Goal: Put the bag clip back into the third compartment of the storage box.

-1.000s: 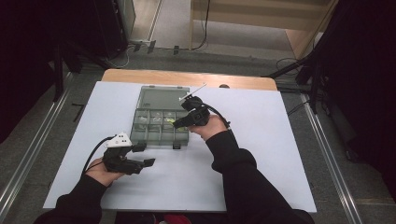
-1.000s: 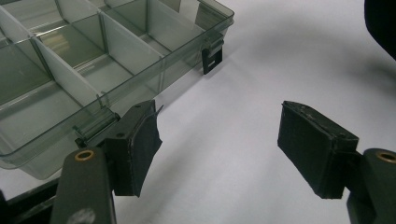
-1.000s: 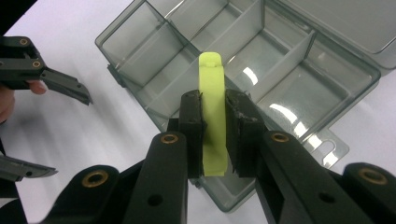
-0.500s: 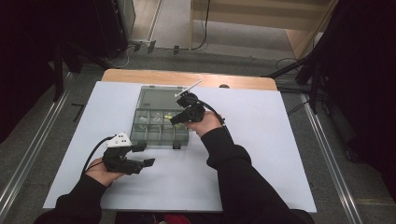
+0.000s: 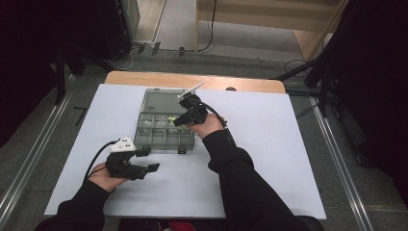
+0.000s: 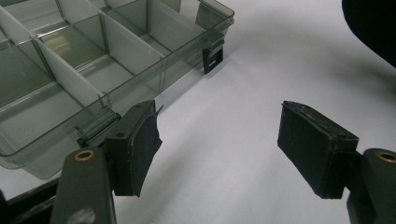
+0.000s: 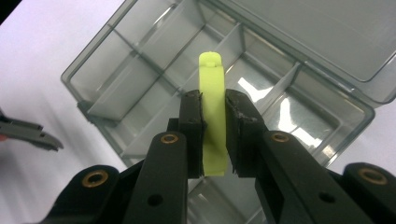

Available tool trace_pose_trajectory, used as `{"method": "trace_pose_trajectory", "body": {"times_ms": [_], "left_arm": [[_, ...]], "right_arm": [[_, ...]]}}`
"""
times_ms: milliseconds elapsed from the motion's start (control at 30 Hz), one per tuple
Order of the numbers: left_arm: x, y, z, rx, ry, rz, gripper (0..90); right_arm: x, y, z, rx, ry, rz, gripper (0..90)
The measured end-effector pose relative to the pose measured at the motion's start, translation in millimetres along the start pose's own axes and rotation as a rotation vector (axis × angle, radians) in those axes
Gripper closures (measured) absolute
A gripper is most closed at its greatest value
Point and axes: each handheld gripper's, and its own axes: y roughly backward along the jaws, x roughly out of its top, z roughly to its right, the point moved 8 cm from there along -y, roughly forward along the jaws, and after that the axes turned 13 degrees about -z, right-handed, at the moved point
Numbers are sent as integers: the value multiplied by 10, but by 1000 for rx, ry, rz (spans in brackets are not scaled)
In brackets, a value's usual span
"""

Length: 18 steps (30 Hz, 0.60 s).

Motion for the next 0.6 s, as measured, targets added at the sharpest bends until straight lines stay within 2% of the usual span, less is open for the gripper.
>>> {"method": "trace_pose_trajectory", "body": {"times_ms": [200,333,600], "left_arm": [[2,6,4,0,-5,1,287],[2,6,3,0,-4,2,287],[3,5,13,-1,-8,0,287]], "right_arm": [[57,-35,44,-4,-41,3,792],[86,-71,54,-20,-50,4,791],[132,-131,75,-17,-91,11,790]]}}
